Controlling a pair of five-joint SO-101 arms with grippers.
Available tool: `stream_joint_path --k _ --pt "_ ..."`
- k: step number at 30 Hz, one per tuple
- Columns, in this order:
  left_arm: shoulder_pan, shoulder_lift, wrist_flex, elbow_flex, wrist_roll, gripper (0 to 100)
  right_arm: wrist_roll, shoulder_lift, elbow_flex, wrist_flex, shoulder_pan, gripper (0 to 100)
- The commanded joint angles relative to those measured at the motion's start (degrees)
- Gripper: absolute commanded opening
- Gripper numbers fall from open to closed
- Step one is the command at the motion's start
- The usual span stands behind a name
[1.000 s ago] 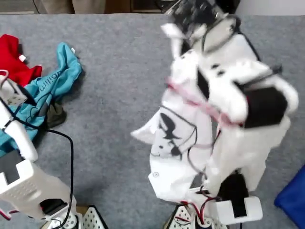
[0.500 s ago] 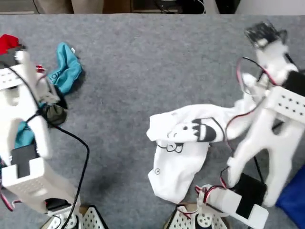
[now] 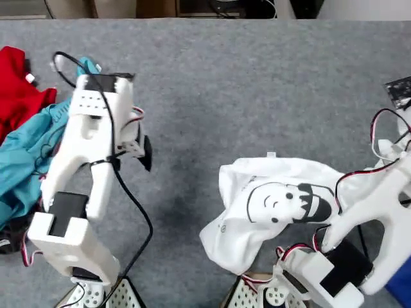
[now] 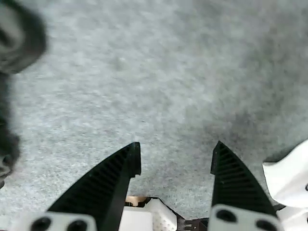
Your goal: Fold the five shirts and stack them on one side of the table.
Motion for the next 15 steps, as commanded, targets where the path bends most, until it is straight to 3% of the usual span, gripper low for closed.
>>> stream_joint_path --k 1,5,11,15 --pt "1.6 -2.8 0.5 0.2 -0.5 24 1.1 -1.5 0.0 0.1 0.0 21.7" --pt "1.1 -2.8 0.5 0.3 -0.5 24 2.2 -3.9 0.0 4.2 -3.7 34.5" --pt "1.0 -2.8 0.5 0.3 -0.5 24 1.9 -10.0 0.3 12.2 -19.7 34.6" --pt "1.0 -2.8 0.5 0.3 -0.5 24 -4.8 -9.0 0.7 12.9 -32.4 34.6"
